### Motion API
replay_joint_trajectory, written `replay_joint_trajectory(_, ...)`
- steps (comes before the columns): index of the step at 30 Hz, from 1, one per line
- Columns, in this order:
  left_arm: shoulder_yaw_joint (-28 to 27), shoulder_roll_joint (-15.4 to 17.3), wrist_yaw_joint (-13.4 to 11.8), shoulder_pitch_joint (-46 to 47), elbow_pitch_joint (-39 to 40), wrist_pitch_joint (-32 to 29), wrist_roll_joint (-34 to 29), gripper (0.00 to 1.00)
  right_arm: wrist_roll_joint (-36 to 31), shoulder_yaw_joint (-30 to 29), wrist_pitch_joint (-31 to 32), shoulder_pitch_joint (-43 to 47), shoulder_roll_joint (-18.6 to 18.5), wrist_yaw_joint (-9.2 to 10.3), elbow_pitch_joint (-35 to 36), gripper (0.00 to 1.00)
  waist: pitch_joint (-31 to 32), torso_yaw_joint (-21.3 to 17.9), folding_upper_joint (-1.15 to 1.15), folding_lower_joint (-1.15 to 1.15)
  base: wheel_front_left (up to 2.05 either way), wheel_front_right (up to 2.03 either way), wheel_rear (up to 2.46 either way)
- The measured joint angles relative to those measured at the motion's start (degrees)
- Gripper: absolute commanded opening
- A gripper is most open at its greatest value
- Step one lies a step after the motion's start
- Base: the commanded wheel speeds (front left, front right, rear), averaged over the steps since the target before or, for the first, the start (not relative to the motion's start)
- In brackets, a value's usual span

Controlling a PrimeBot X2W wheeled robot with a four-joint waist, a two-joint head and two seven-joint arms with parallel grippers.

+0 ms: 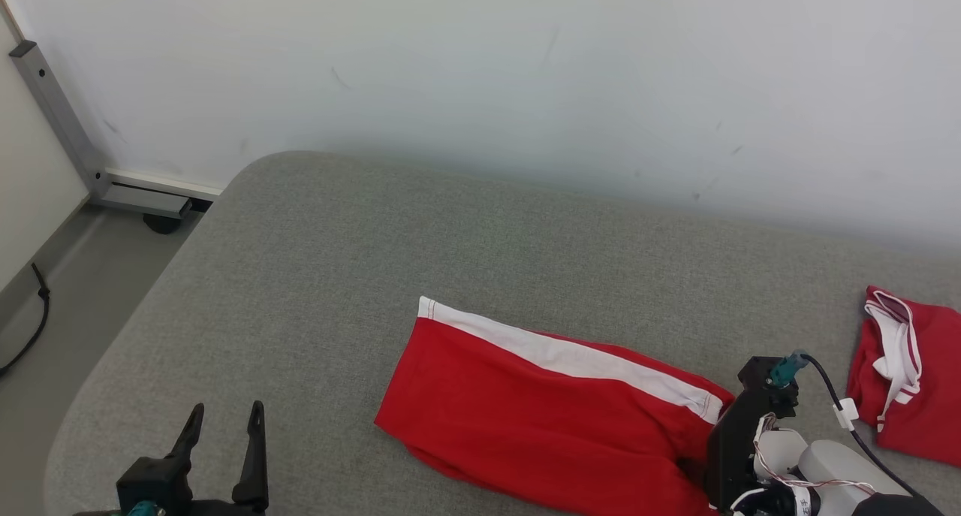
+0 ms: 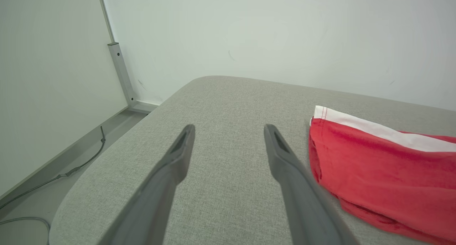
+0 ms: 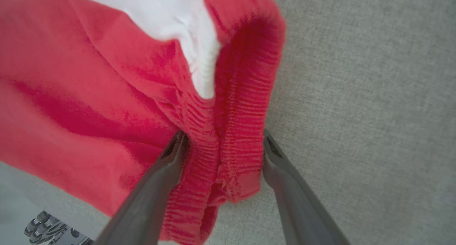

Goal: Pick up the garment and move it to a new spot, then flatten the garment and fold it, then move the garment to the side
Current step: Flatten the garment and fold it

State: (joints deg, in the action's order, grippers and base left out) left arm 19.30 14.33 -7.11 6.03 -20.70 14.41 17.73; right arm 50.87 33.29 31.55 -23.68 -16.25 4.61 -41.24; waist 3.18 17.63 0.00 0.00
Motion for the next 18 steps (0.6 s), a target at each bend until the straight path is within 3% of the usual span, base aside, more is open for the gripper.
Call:
replay_joint_trajectory(3,-0.34,-0.36,0.00,-0.14,0.15,0.00,-0.07,1.00,0.00,0.25,0.47,-0.51,0.33,-0.10,-0.76,1.00,-0.11,0.20,0.00,0.00,0.00,0.00,0.00)
replay_joint_trajectory(4,-0.43,-0.49,0.00,-0.32,0.18,0.00,-0.08,1.00,0.00,0.30,0.51,-0.57,0.42,-0.37,-0.88,0.67,-0.12,0.22,0.00,0.00,0.00,0.00,0.00)
replay_joint_trajectory(5,-0.53,-0.67,0.00,-0.68,0.27,0.00,-0.10,1.00,0.05,0.25,0.48,-0.57,0.43,-0.75,-0.92,0.09,-0.12,0.22,0.00,0.00,0.00,0.00,0.00)
replay_joint_trajectory(6,-0.60,-0.86,0.00,-1.11,0.35,0.00,-0.15,1.00,0.46,0.04,0.43,-0.57,0.51,-0.94,-1.02,0.00,-0.13,0.22,0.00,0.00,0.00,0.00,0.00)
replay_joint_trajectory(13,-2.50,-1.13,0.00,-2.27,0.66,0.00,-0.15,1.00,1.23,-1.20,-1.33,-1.28,1.10,-2.12,-1.71,0.00,-0.19,-0.46,0.00,0.00,0.00,0.00,0.00)
replay_joint_trajectory(18,-3.16,-1.16,0.00,-3.20,0.93,0.00,-0.15,1.00,1.41,-3.03,-3.15,-2.80,-1.94,-2.66,-2.76,0.00,-0.08,-1.60,0.00,0.00,0.00,0.00,0.00)
